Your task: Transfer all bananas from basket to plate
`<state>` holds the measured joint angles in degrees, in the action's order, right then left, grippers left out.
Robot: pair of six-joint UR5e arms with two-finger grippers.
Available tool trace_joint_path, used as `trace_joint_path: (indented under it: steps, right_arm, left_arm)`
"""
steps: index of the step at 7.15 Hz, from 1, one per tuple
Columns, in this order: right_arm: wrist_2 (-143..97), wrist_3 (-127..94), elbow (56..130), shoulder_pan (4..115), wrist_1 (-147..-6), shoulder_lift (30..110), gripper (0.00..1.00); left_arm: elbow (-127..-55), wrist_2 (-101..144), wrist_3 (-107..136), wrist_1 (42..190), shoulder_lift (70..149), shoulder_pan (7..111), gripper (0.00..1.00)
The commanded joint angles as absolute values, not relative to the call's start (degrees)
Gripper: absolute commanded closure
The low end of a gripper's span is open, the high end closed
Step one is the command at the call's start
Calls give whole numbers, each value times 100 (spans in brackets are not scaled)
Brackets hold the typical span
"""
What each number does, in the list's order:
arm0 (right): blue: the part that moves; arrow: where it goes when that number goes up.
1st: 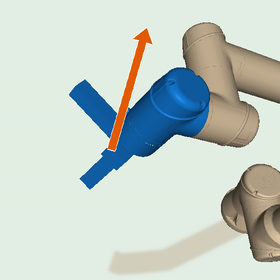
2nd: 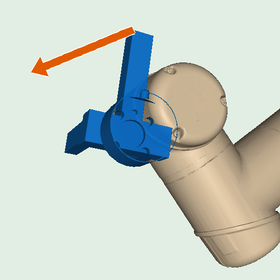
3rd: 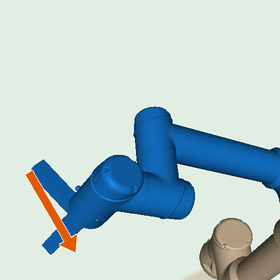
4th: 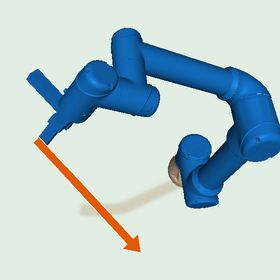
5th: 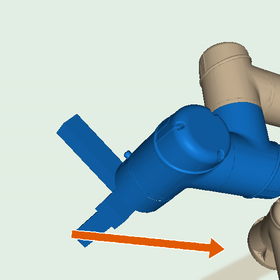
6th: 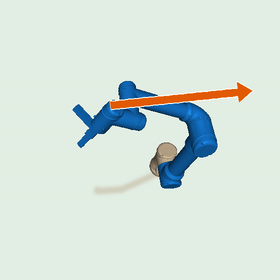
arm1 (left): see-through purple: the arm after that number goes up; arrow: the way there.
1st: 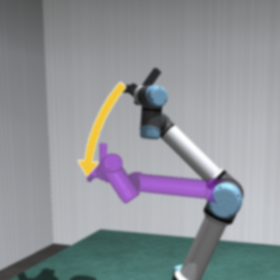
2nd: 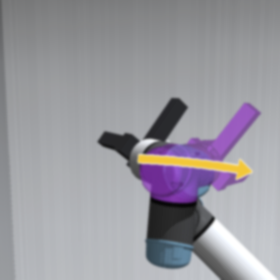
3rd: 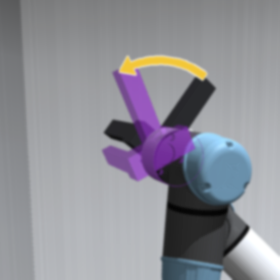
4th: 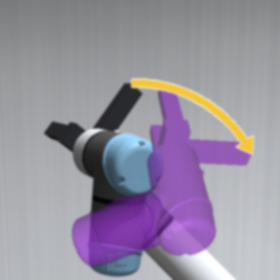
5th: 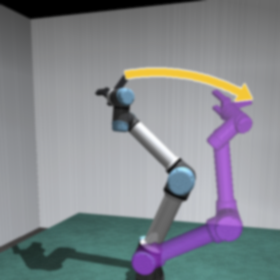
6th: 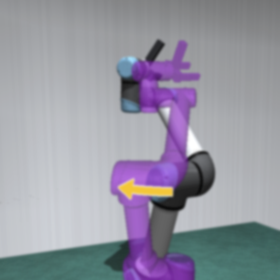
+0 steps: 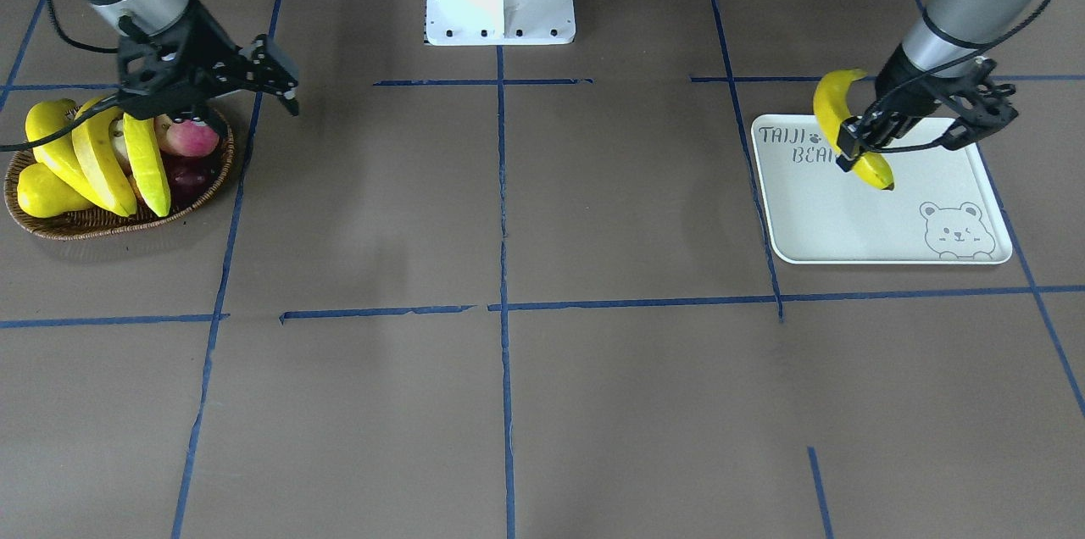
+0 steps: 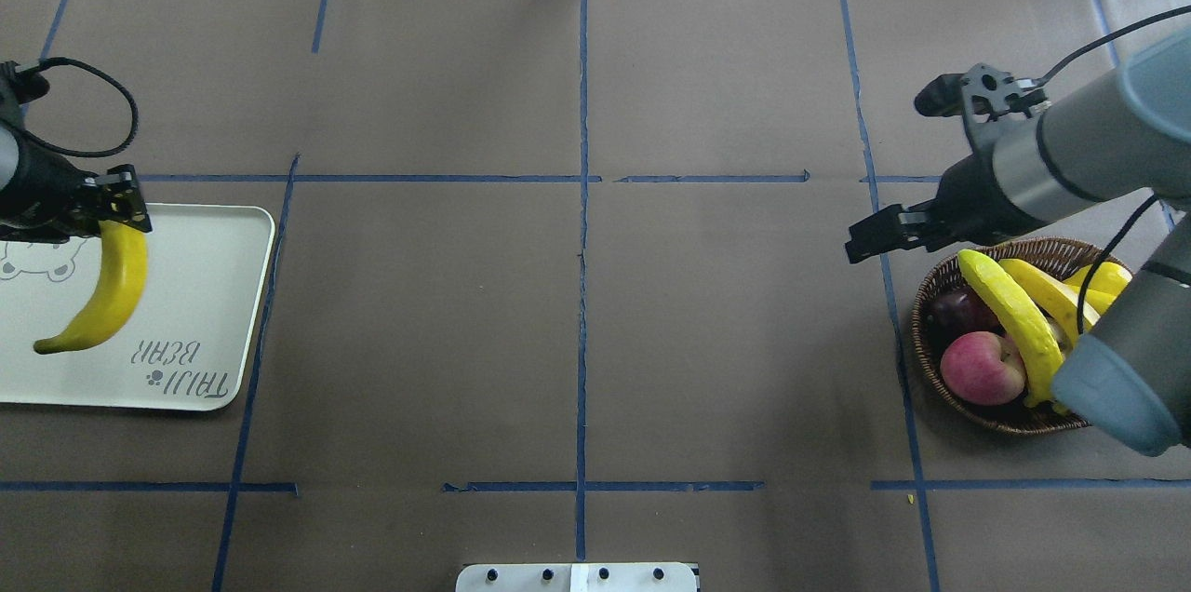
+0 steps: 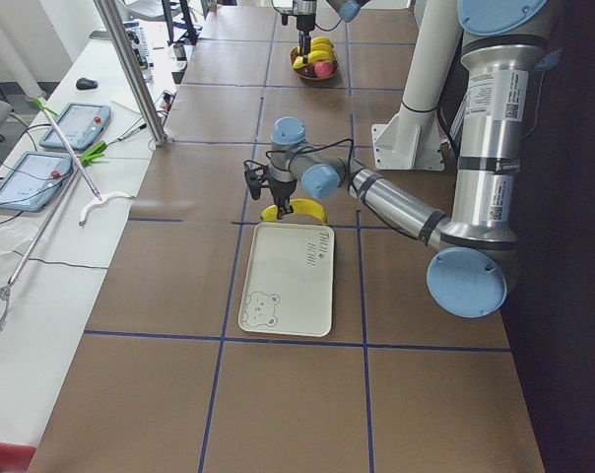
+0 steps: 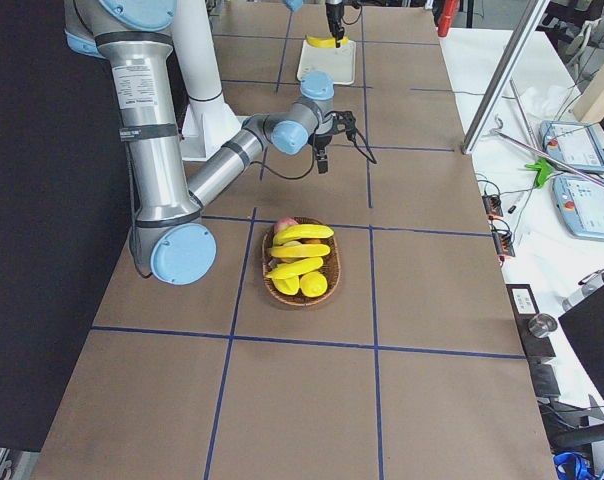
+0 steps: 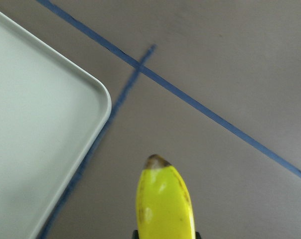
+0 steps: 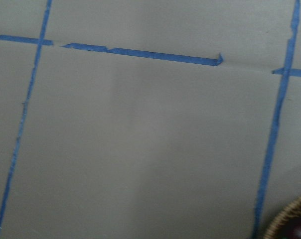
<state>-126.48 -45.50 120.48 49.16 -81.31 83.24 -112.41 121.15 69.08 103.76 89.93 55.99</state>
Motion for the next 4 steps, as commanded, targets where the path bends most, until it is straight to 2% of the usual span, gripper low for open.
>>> trace_joint_path:
  steps: [1, 3, 4]
  right_arm:
    - [-13147, -2995, 12015, 5771, -8139, 9120, 0]
    - [-13192, -2646, 11918, 5950, -8130, 9246, 0]
    - [-13192, -2646, 11918, 5950, -8130, 9255, 0]
  left_arm:
    - [-10490, 12287, 6223, 10842, 8780, 6020, 100]
    - [-9226, 12287, 6266, 12630, 8666, 6178, 100]
    - [-8863, 12296, 6214, 12952, 8657, 6257, 100]
